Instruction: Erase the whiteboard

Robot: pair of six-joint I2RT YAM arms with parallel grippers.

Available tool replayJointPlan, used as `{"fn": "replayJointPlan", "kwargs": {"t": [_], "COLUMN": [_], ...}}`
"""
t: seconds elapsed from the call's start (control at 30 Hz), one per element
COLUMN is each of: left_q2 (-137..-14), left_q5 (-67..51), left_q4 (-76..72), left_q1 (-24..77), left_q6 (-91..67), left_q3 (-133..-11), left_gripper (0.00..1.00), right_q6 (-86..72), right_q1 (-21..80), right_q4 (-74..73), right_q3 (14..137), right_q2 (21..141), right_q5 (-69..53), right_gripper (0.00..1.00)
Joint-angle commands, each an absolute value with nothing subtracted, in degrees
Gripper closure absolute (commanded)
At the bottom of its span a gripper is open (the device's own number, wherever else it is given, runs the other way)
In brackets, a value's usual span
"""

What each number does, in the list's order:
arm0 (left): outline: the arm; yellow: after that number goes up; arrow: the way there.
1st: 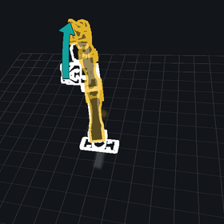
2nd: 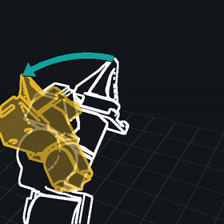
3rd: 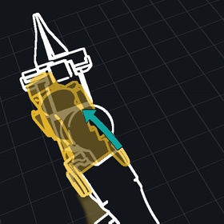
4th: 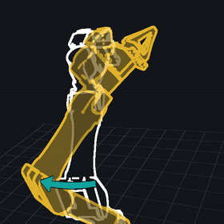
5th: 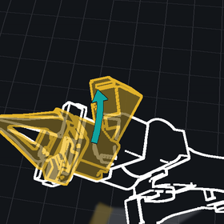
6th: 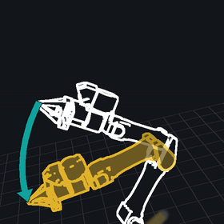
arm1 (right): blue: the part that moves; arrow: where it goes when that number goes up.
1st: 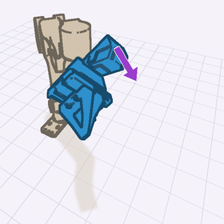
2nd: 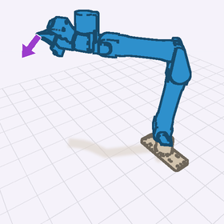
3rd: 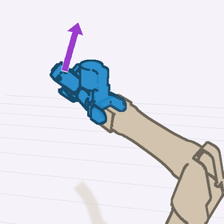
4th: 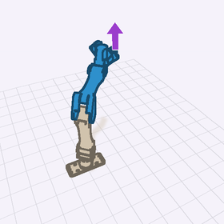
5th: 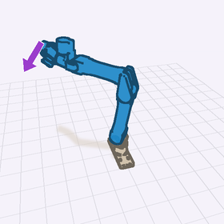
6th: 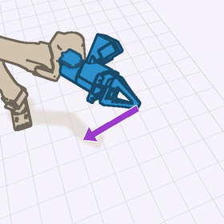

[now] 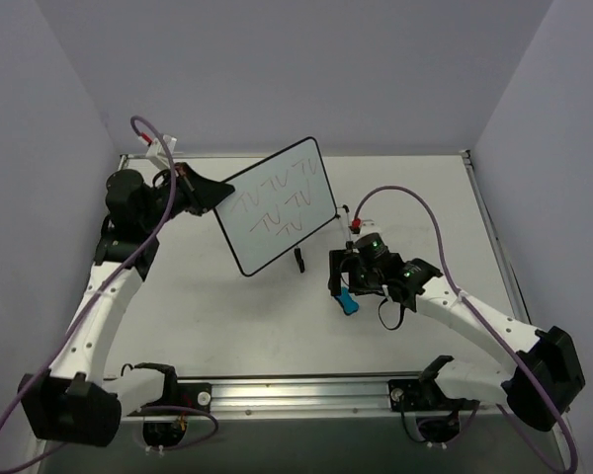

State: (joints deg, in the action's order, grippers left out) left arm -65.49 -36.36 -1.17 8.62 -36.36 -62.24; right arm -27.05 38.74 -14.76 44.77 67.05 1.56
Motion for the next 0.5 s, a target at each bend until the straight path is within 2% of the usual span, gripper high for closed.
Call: {"fn": "replayJointPlan", "kwargs": {"t": [0.0,0.27,0.47], "left_q2": [-55.3,-39.0,-33.4], "left_q5": [-29.5,-25.8,-26.5], "left_q4": [9.5,32.7,39.0], "left_q1": [8.3,8.0,8.1], "left_q6": [-31.7,-23.8,-22.4], "left_q3": [-60.9,-58.0,-54.2], "left_gripper": [0.98,0.98,0.98], "right_q6": [-28.3,-28.0,-25.8], "right_q1": [41.4,42.0,41.1], "right_q4": [-16.1,-17.1,-15.1], "right_q3": [45.0,45.4,46.1], "right_q2": [69.4,75.1,82.3], "right_q5": [4.8,7.9,5.8], "right_gripper": [0.14,0.22,0.28]}}
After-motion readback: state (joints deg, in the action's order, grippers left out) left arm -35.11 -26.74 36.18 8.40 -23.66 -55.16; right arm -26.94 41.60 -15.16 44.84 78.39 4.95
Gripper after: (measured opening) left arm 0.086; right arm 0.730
